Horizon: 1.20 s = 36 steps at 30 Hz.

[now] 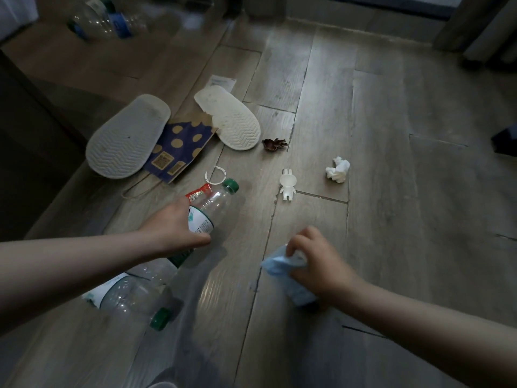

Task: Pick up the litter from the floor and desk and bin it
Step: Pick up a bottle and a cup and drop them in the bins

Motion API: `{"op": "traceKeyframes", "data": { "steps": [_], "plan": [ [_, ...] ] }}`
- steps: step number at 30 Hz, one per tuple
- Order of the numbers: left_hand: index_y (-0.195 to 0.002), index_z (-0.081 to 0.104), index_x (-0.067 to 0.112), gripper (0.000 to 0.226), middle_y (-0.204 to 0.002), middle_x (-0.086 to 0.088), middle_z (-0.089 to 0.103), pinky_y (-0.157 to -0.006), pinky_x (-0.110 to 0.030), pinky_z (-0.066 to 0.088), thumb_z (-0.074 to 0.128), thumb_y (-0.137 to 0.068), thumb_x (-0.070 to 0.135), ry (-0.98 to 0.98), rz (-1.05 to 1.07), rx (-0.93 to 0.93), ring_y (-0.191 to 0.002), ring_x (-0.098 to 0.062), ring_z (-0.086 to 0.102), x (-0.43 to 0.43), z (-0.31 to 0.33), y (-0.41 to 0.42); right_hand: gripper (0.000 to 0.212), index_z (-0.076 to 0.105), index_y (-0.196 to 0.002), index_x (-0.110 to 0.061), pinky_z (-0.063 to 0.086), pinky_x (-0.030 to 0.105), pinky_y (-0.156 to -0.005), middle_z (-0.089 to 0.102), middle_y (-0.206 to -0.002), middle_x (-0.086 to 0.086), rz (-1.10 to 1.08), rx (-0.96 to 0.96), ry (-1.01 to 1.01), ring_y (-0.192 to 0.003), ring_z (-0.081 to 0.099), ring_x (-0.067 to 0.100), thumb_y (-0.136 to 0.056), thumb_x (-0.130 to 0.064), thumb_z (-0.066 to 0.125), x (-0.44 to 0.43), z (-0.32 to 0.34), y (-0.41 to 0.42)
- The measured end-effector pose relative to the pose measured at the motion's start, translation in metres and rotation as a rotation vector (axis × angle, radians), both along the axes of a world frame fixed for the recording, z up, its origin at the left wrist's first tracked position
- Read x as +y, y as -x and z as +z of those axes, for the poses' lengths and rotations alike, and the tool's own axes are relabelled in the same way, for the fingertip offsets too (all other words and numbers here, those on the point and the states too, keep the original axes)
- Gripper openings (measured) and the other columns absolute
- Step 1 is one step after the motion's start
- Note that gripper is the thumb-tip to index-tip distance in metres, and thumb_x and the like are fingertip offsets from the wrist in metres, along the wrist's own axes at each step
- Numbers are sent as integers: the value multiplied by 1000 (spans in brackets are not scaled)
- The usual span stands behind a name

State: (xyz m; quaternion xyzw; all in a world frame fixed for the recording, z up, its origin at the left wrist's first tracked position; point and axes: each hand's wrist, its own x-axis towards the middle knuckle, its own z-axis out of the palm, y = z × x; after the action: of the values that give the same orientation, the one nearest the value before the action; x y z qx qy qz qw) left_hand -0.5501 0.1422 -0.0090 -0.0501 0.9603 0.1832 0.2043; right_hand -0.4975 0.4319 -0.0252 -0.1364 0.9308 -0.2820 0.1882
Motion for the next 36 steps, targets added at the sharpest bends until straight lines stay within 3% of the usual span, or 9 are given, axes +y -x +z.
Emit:
{"op": "traceKeyframes", "data": {
  "steps": [3,6,11,16,21,25,29,33,36],
  "plan": [
    [-115,45,18,69,-105,-2,55,-67,-30,49,76,-63,52,26,-51,-17,-86,-18,56,11,0,3,41,55,-112,-25,41,19,-84,40,-118,-8,-78,3,-136,-106,45,11,-77,-29,76,28,-3,-1],
    [-113,44,19,68,-103,-1,53,-66,-31,51,75,-64,54,26,-107,-51,-85,-16,56,22,-1,5,66,41,-136,-26,37,28,-98,39,-130,-2,-55,-51,-276,-117,39,16,-79,-42,69,37,-18,-15],
    [-108,43,23,64,-98,2,55,-68,-35,55,76,-63,55,-23,-118,-72,-82,-13,57,29,-4,4,81,16,-149,-30,34,32,-102,31,-140,0,-68,-80,-233,-123,34,17,-84,-46,61,34,-36,-34],
    [-101,43,23,59,-92,4,53,-56,-27,47,76,-62,55,10,-109,-69,-75,-8,54,29,-13,4,81,16,-146,-34,37,34,-103,27,-141,-2,-95,-95,-184,-125,30,17,-82,-48,63,36,-40,-33],
    [-102,42,24,60,-99,2,54,-56,-28,47,75,-62,56,-17,-78,-118,-78,-9,54,37,-26,10,77,23,-143,-35,38,33,-95,33,-131,-5,-92,-32,-171,-115,34,15,-77,-53,60,38,-45,-34],
    [-107,40,24,60,-101,2,51,-61,-29,50,75,-67,51,-96,-21,-210,-83,-11,52,57,-24,22,75,33,-141,-32,41,33,-93,40,-126,-6,-109,-102,-73,-114,40,15,-73,-49,60,48,-31,-24],
    [-103,45,21,56,-96,0,54,-65,-32,49,73,-66,51,-160,131,-208,-82,-15,54,81,-9,20,68,43,-136,-27,46,29,-88,48,-117,-3,-434,-196,97,-108,50,14,-75,-21,73,61,3,-12],
    [-102,50,17,54,-93,-2,58,-60,-29,40,75,-66,48,-153,260,-179,-78,-20,55,92,32,7,56,51,-126,-22,49,33,-89,56,-116,2,-737,-305,232,-105,56,16,-75,-15,73,58,49,-18],
    [-98,50,19,49,-82,6,56,-50,-23,34,75,-65,44,-186,348,-181,-67,-10,52,92,84,-8,42,55,-110,-26,51,33,-85,62,-107,2,-896,-344,306,-98,60,17,-75,-13,73,49,97,-23]
  ]
}}
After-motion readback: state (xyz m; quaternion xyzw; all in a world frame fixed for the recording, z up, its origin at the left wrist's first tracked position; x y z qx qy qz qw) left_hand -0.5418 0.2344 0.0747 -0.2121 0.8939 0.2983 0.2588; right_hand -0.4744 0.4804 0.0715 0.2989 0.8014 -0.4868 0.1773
